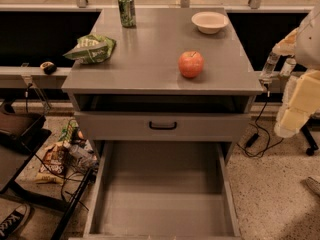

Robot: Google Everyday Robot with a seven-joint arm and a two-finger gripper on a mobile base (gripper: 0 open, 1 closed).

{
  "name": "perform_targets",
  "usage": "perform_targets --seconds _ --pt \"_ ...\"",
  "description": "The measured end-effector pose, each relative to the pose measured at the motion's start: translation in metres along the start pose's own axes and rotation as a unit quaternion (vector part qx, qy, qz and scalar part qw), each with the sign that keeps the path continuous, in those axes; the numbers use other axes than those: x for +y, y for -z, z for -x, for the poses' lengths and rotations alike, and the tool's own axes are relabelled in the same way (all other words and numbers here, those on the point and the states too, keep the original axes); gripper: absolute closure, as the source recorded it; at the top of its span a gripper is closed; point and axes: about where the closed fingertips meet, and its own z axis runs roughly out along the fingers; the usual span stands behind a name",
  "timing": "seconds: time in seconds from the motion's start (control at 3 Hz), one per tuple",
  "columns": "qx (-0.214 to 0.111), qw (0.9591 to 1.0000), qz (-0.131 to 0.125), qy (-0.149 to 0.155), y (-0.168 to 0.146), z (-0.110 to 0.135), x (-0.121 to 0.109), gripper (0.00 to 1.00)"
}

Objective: Place green jalapeno chip bag into middle drawer

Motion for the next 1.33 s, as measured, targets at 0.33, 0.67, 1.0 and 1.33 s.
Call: perform_targets --seconds 0.33,0.67,1.0,1.33 --pt "0.000 1.0000 0.000 0.000 0.000 0.000 0.000 0.00" --pt "-0.032 0.9994 -0.008 0.001 -0.013 0.031 -0.034 0.00" --pt "-0.107 0.9940 -0.021 0.001 -0.033 0.106 -0.097 0.00" --pt "-0.153 0.9876 -0.029 0.018 -0.042 0.163 -0.129 0.00"
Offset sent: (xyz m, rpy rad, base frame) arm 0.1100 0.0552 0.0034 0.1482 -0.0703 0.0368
